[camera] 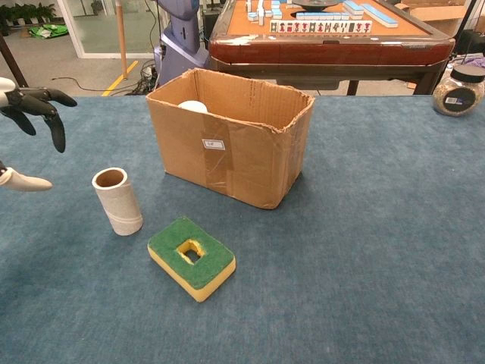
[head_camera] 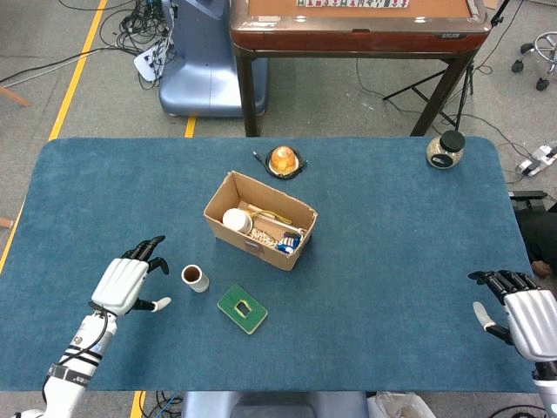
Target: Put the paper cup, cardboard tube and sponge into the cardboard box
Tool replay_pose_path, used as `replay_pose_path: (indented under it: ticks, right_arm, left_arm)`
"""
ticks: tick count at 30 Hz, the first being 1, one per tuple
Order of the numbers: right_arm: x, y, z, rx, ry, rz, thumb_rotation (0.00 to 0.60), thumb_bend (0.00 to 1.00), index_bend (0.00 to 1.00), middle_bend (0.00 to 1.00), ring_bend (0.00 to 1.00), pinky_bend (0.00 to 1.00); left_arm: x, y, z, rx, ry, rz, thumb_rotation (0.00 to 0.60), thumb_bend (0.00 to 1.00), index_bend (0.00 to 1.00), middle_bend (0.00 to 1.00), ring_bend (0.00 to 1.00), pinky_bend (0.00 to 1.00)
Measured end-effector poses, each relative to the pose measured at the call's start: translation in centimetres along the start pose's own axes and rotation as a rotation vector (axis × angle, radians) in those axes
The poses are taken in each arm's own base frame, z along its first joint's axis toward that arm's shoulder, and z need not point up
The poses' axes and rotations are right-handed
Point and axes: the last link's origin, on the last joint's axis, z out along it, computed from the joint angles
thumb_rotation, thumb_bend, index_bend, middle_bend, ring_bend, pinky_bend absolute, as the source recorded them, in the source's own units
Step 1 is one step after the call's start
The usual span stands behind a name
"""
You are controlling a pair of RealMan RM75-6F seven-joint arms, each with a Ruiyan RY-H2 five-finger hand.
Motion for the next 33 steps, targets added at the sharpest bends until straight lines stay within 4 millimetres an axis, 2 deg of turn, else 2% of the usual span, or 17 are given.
replay_pose_path:
  ticks: [7, 19, 33]
  right_arm:
    - [0.5, 0.3, -0.2, -0.014, 0.017, 0.005, 0.6, 0.38, 0.34, 0.41, 0.33, 0.37]
    - [1.6, 1.1, -1.1, -0.049, 0.055, 0.026, 0.6, 0.38, 0.34, 0.41, 0.33, 0.37]
    - [2.1, 1.5, -1.5, -0.061, 0.077, 0.04, 0.6, 0.38, 0.34, 0.41, 0.33, 0.37]
  left_arm:
    - [-0.7, 0.1, 0.8, 0.004, -0.018, -0.016, 0.6, 0.11, 0.4, 0.04, 0.08, 0.22]
    - [-2.1, -0.6, 1.9, -0.001, -0.025, -0.031, 0.6, 0.11, 0.4, 0.04, 0.08, 0.22]
    - [-3.2, 0.3, 2.2, -0.064, -0.024, -0.056, 0.6, 0.11, 0.42, 0.04, 0.08, 0.22]
